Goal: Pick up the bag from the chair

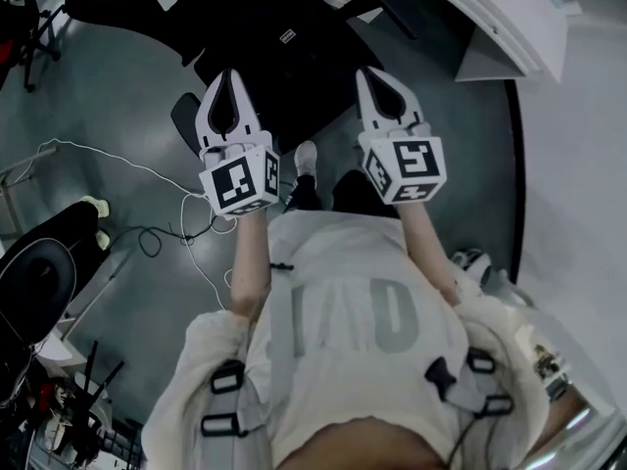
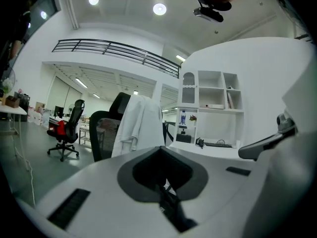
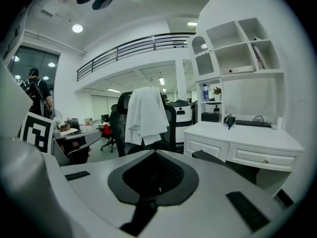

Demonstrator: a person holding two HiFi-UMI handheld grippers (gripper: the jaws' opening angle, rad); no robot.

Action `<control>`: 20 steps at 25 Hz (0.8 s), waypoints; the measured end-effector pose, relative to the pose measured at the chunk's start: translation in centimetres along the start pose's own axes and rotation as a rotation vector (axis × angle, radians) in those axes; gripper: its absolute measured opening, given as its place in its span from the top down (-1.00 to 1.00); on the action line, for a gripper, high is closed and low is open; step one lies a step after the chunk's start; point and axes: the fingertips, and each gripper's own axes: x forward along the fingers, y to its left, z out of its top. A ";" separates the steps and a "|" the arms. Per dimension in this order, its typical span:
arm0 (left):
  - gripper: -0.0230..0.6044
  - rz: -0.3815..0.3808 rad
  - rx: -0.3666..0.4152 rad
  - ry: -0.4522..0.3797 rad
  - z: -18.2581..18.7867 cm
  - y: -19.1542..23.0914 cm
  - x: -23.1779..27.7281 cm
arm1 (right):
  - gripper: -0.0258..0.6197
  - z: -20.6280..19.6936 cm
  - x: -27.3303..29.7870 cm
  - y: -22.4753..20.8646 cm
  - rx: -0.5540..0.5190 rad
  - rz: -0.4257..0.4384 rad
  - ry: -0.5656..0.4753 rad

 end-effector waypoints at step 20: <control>0.91 0.189 -0.013 -0.039 0.9 3.5 -1.8 | 0.90 1.3 3.7 3.2 -0.062 0.190 0.001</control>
